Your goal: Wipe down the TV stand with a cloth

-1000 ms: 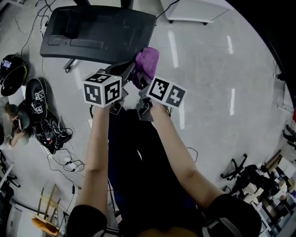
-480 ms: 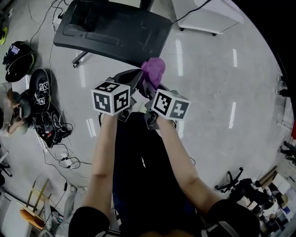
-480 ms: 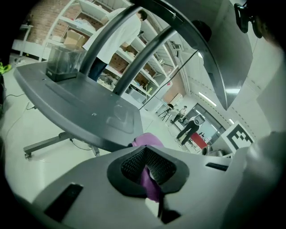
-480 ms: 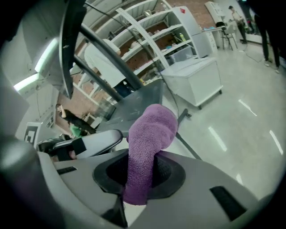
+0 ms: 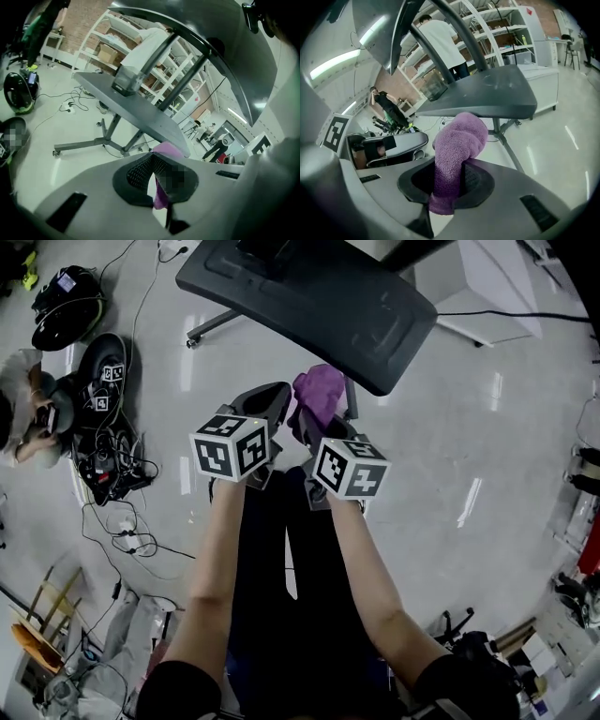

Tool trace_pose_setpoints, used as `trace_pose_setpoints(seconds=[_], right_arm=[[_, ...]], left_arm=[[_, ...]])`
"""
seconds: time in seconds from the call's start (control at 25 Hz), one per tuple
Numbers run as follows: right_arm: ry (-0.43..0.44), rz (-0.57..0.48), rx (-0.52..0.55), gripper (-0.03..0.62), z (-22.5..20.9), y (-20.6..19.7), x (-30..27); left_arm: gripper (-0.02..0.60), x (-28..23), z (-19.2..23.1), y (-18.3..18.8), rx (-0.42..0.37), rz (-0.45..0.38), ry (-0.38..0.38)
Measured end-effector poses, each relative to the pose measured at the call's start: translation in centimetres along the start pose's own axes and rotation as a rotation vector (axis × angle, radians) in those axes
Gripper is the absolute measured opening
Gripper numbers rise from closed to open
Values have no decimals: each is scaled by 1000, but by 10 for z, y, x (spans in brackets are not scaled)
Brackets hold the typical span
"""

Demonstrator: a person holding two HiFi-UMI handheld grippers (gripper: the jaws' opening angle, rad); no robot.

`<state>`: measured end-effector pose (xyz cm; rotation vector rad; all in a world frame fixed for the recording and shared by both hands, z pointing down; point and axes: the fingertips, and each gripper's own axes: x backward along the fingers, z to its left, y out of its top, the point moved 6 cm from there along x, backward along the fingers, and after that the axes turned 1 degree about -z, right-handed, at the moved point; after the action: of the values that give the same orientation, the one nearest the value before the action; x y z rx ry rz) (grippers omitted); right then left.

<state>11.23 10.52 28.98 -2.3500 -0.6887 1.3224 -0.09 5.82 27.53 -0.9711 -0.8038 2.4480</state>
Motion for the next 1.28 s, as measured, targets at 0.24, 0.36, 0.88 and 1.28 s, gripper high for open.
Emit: trace_pose_setpoints(seconds=[0.24, 0.36, 0.88, 1.28], right_arm=[[6, -9, 147, 89, 19, -4, -50], [23, -29, 206, 89, 20, -11, -82], [42, -82, 351, 89, -38, -38, -209], [54, -137, 433, 89, -74, -38, -281]], left_arm=[[5, 16, 57, 2, 61, -95, 55], [5, 8, 85, -3, 48, -126, 63], [5, -61, 190, -61, -24, -187, 121], [5, -116, 223, -79, -129, -213, 65]])
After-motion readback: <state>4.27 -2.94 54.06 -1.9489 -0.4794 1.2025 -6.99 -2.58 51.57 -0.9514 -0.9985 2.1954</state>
